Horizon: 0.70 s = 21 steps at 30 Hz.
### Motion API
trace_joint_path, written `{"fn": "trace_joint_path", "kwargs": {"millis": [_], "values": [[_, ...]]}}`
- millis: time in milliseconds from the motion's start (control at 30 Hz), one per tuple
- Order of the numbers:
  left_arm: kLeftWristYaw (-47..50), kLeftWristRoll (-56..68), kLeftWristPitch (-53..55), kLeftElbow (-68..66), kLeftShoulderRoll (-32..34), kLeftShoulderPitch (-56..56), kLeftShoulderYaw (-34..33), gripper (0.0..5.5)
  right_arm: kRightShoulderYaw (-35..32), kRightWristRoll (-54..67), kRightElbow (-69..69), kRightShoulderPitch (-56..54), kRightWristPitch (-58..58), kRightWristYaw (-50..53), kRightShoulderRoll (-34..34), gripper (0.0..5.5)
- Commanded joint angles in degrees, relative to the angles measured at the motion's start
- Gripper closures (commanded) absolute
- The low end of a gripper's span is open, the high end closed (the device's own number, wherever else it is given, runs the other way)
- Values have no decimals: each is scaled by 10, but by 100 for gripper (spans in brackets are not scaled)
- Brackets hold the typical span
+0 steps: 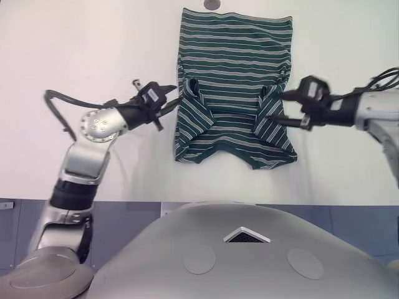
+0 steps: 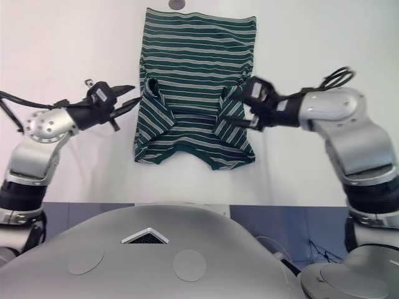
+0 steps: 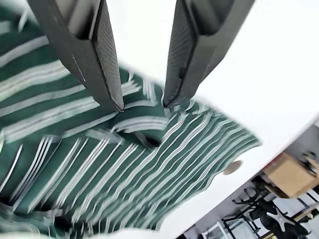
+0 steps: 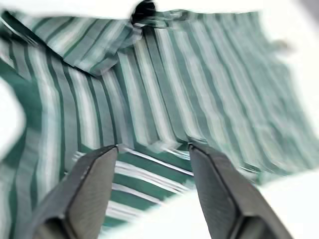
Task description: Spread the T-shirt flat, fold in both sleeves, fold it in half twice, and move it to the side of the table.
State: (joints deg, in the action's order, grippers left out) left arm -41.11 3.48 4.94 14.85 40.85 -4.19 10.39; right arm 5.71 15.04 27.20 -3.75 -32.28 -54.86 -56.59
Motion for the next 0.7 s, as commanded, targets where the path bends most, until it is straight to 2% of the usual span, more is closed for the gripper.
{"fn": "trace_joint_path", "kwargs": {"millis": [33,133,200,333,500,600,700], "values": [[-58,-105,-236,-66,128,-57,13,336,-46,-91,-87,124,276,-28,-58,285],[-63,-153,-349,-134,148,-47,33,331,-35,-148,-151,190,454,-9,-48,285],[-62,-167,-395,-164,146,-41,43,331,-33,-186,-168,218,530,21,-33,285],[-51,-167,-464,-183,131,-35,54,331,-26,-258,-199,253,654,73,-18,285],[-54,-194,-498,-192,110,-8,89,331,7,-347,-227,260,741,112,-14,285],[-44,-235,-529,-208,102,9,107,328,32,-399,-251,253,772,130,-14,339],[-23,-306,-571,-241,98,39,129,328,56,-434,-262,246,781,137,-14,415]]}}
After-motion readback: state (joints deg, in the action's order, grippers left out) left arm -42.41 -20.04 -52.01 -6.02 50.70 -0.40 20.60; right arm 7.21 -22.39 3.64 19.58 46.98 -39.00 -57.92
